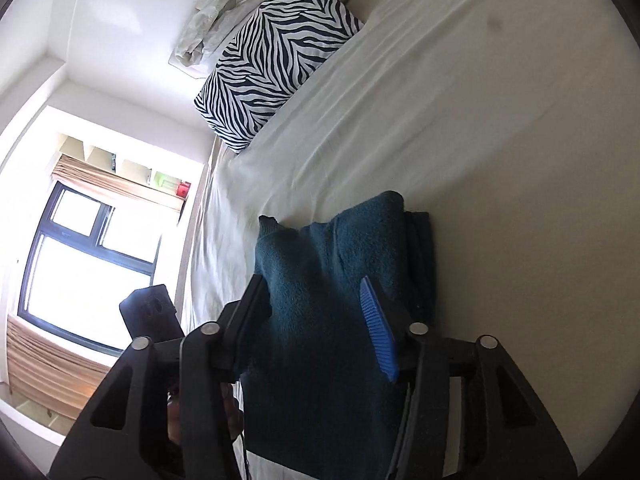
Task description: Fold small clothes
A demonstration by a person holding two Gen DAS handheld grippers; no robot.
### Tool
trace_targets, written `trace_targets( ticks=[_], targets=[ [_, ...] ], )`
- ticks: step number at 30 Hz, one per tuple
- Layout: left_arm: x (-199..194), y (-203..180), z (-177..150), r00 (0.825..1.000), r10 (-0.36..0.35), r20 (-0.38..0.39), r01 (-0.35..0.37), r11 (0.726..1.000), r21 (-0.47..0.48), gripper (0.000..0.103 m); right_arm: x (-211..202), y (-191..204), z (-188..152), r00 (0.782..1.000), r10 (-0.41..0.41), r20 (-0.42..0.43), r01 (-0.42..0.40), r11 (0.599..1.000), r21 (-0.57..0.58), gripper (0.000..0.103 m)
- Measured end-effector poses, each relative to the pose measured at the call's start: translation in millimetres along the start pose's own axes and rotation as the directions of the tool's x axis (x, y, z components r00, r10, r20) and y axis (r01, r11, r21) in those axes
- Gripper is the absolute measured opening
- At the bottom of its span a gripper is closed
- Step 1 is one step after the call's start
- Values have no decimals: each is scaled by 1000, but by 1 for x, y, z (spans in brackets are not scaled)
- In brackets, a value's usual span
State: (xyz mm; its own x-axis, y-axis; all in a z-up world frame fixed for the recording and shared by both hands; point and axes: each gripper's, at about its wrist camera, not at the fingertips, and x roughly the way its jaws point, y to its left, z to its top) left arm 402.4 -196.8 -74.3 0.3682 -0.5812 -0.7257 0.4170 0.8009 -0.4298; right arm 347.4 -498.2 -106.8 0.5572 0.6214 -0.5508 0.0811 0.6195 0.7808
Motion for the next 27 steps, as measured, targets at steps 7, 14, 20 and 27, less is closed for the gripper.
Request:
trace_targets(
  ticks=[7, 14, 20, 27],
  targets=[
    [19, -5, -1, 998, 61, -33, -59, 997, 55, 56, 47, -45, 10, 999, -33, -13, 34, 991, 128, 28],
    [14, -4, 2, 997, 58, -52, -56, 997, 45, 56, 7, -53, 3, 998, -56, 36, 51, 990, 133, 26],
    [-42, -31, -39, 999, 28, -23, -26, 994, 105, 54, -32, -10, -71, 998, 52, -44, -52, 999, 5, 26],
    [-29, -37, -84, 997, 83, -7, -80, 978, 191, 53, -47, -68, -149, 994, 107, 1, -106, 984, 139, 25]
  ],
)
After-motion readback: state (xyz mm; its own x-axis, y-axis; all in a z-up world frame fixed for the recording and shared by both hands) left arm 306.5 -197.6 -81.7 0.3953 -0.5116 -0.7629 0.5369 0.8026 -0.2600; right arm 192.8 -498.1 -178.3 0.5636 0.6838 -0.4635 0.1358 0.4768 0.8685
